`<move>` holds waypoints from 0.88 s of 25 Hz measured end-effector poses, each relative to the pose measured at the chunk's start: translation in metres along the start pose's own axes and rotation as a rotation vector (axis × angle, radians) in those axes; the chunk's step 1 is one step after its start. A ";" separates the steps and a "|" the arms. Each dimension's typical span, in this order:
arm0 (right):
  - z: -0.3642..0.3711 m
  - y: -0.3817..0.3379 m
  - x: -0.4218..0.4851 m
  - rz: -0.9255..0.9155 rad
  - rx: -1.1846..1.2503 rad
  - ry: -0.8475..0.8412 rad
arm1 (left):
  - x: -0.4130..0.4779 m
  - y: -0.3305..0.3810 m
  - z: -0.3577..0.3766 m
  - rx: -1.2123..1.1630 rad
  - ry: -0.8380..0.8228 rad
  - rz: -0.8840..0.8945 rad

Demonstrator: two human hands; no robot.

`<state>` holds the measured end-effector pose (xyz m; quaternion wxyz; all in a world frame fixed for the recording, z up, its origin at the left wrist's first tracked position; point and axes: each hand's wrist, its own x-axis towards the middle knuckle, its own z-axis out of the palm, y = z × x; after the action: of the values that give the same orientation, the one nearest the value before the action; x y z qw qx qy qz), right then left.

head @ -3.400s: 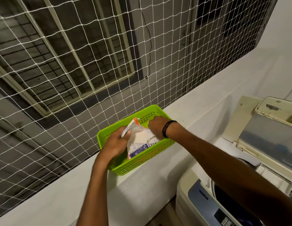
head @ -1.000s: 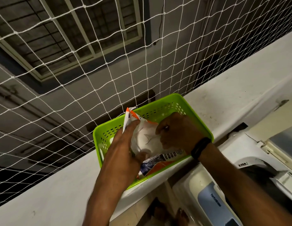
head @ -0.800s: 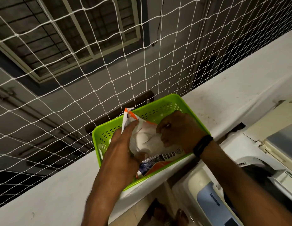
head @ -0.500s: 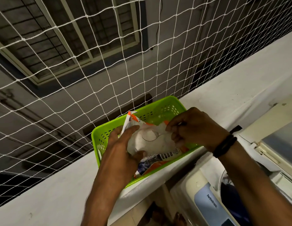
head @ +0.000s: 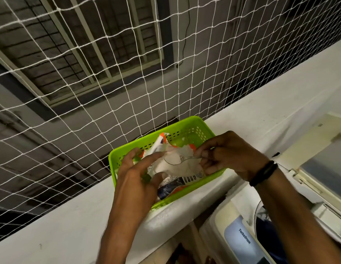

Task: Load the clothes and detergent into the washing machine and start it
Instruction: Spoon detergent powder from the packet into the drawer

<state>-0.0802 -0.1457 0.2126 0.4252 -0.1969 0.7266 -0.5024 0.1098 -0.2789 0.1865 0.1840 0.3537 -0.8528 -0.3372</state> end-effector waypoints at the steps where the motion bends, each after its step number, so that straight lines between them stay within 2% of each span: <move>1: 0.000 0.001 -0.001 -0.002 0.015 -0.001 | -0.001 0.001 0.000 -0.008 0.005 -0.002; 8: 0.004 0.010 0.002 -0.028 -0.086 0.154 | -0.006 0.003 0.004 0.032 0.019 -0.027; 12: 0.014 0.003 0.000 -0.185 -0.563 0.242 | -0.008 0.006 0.005 0.055 0.009 -0.029; 15: 0.019 -0.005 -0.004 -0.198 -0.732 0.249 | -0.009 0.008 0.004 0.052 0.008 -0.024; 18: 0.014 -0.002 0.000 -0.167 -0.653 0.240 | -0.009 0.009 0.004 0.059 0.005 -0.028; 22: 0.010 0.004 0.003 -0.114 -0.409 0.205 | -0.008 0.009 0.005 0.057 0.008 -0.019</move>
<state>-0.0731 -0.1518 0.2064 0.2713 -0.2679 0.8403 -0.3853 0.1081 -0.2655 0.1886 0.1738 0.3683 -0.8579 -0.3132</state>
